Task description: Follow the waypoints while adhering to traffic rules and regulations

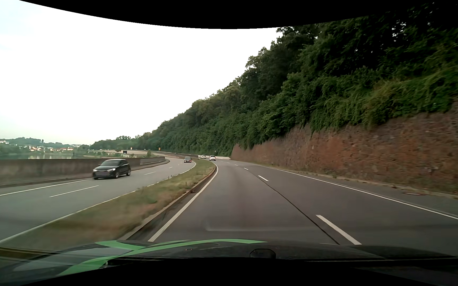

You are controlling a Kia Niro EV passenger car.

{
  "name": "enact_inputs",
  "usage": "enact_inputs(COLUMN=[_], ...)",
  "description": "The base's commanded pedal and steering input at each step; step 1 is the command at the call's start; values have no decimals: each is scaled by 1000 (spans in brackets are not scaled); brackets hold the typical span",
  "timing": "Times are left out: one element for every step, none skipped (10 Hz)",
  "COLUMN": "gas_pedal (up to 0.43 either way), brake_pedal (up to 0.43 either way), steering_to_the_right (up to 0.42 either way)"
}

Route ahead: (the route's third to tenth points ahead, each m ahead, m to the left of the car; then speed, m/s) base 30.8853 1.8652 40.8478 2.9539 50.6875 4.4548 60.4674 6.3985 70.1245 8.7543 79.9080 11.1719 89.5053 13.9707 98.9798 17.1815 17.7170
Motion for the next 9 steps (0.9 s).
enact_inputs(gas_pedal=[209,209,209,209,209,209,209,209,209], brake_pedal=[0,0,0,0,0,0,0,0,0], steering_to_the_right=[-16,-17,-16,-17,-17,-17,-17,-18,-18])
